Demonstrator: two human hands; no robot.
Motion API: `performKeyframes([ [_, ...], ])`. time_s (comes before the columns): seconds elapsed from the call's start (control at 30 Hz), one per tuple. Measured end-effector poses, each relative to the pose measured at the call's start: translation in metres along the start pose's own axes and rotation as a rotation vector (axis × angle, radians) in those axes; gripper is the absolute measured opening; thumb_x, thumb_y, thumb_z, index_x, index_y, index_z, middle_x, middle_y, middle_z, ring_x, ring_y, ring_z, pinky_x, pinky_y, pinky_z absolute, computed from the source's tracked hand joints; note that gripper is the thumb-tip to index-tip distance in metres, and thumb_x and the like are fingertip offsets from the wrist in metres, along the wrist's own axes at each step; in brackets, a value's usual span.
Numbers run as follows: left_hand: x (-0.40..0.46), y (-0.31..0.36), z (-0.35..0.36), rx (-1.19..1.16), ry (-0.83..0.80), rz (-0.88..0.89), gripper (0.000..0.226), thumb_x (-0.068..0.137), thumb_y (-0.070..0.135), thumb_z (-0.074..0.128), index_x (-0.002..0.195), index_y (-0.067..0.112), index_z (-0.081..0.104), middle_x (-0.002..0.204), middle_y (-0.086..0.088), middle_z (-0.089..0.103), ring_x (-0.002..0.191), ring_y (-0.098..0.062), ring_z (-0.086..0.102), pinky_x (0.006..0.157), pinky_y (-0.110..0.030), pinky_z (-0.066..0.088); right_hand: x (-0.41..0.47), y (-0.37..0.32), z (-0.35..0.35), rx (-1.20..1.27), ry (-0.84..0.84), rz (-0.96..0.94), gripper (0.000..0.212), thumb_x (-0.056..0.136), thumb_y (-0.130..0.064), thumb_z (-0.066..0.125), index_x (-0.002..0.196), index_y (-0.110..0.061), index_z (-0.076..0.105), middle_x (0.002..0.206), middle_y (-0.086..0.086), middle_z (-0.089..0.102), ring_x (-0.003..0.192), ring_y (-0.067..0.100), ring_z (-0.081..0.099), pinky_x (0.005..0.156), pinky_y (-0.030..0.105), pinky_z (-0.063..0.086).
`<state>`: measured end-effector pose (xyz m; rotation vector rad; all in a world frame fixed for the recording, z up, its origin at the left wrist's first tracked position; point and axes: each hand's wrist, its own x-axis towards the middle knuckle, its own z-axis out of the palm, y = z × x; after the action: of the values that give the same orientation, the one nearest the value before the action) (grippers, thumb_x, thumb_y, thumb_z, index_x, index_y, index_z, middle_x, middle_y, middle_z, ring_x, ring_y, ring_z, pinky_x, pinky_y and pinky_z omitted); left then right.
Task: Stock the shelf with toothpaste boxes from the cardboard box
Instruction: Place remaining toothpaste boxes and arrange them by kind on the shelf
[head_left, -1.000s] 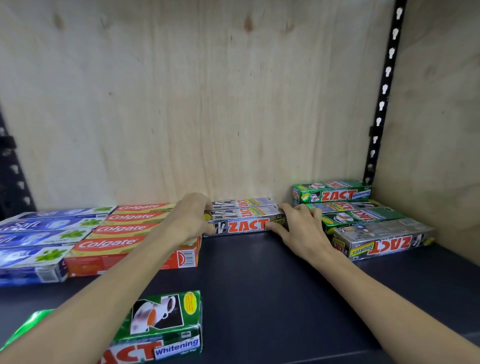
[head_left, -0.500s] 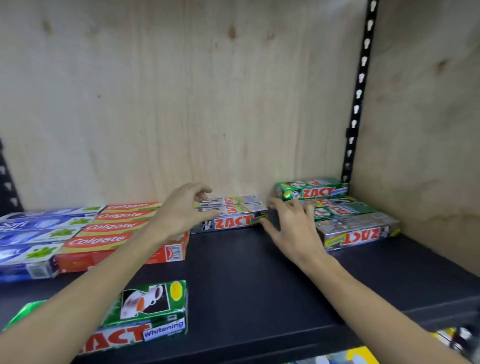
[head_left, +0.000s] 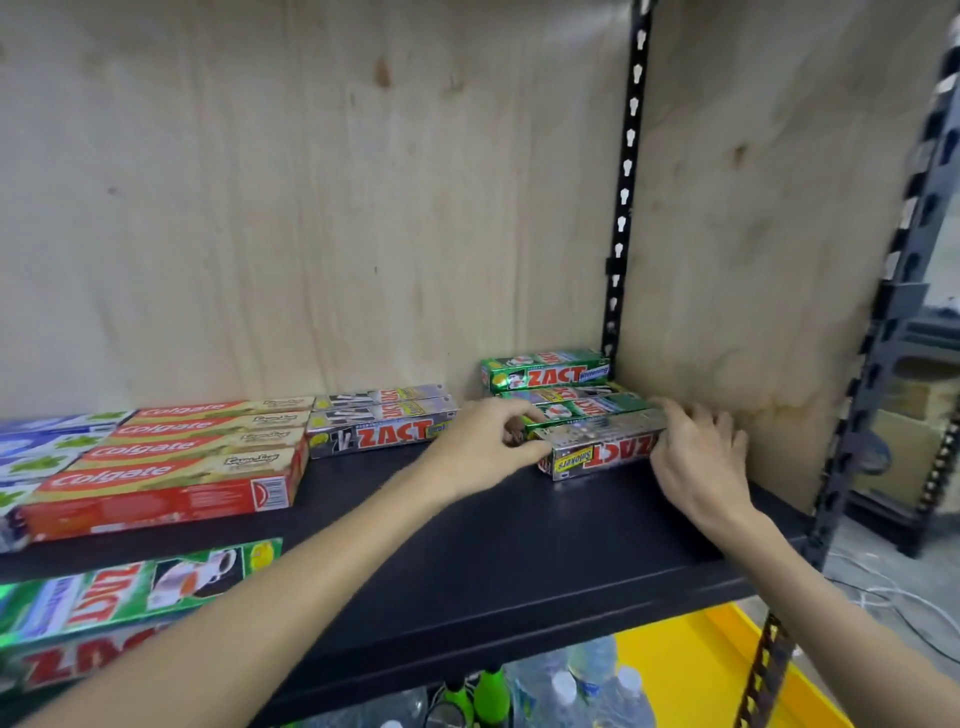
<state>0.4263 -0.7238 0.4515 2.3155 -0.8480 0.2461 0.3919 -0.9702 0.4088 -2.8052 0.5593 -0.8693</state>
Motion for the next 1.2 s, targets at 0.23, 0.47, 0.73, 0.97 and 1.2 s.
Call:
performKeyframes([
  [0.23, 0.002, 0.005, 0.037, -0.071, 0.115, -0.030, 0.032, 0.088, 0.035, 0.077, 0.116, 0.024, 0.068, 0.096, 0.012, 0.059, 0.086, -0.008, 0.056, 0.076, -0.024, 0.045, -0.001, -0.001, 0.001, 0.030, -0.090, -0.011, 0.061, 0.087, -0.017, 0.056, 0.146, -0.029, 0.049, 0.127, 0.023, 0.055, 0.116, 0.046, 0.044, 0.102, 0.051, 0.034],
  [0.47, -0.024, -0.042, -0.032, 0.076, -0.084, -0.118, 0.016, 0.091, 0.031, 0.074, 0.103, 0.028, 0.065, 0.103, 0.004, 0.069, 0.098, -0.018, 0.066, 0.093, -0.039, 0.053, -0.024, -0.005, -0.012, 0.317, -0.165, -0.295, 0.051, 0.089, -0.041, 0.074, 0.138, -0.036, 0.057, 0.130, 0.005, 0.059, 0.123, 0.031, 0.043, 0.103, 0.044, 0.037],
  [0.73, -0.084, -0.052, -0.114, 0.263, -0.284, -0.194, 0.027, 0.107, 0.037, 0.044, 0.114, 0.030, 0.069, 0.107, 0.023, 0.066, 0.104, -0.001, 0.059, 0.098, -0.028, 0.044, -0.045, -0.042, -0.026, 0.700, -0.379, -0.502, 0.050, 0.086, -0.048, 0.072, 0.133, -0.033, 0.063, 0.118, -0.015, 0.069, 0.112, -0.005, 0.061, 0.098, 0.020, 0.050],
  [0.97, -0.111, -0.045, -0.118, 0.053, -0.103, -0.036, 0.033, 0.085, 0.053, 0.072, 0.116, 0.044, 0.066, 0.107, 0.018, 0.071, 0.099, -0.002, 0.066, 0.089, -0.031, 0.054, -0.048, -0.066, -0.016, 0.740, -0.397, -0.450, 0.031, 0.097, -0.046, 0.063, 0.126, -0.038, 0.068, 0.091, -0.008, 0.073, 0.090, 0.007, 0.067, 0.083, 0.025, 0.052],
  [1.2, -0.112, -0.053, -0.118, 0.280, -0.139, -0.009, 0.040, 0.096, 0.049, 0.060, 0.136, 0.043, 0.057, 0.128, 0.023, 0.063, 0.106, 0.012, 0.056, 0.083, -0.006, 0.040, -0.049, -0.081, -0.013, 0.640, -0.334, -0.429, 0.028, 0.102, -0.054, 0.048, 0.084, -0.054, 0.069, 0.070, -0.035, 0.059, 0.075, -0.007, 0.053, 0.079, 0.028, 0.038],
])
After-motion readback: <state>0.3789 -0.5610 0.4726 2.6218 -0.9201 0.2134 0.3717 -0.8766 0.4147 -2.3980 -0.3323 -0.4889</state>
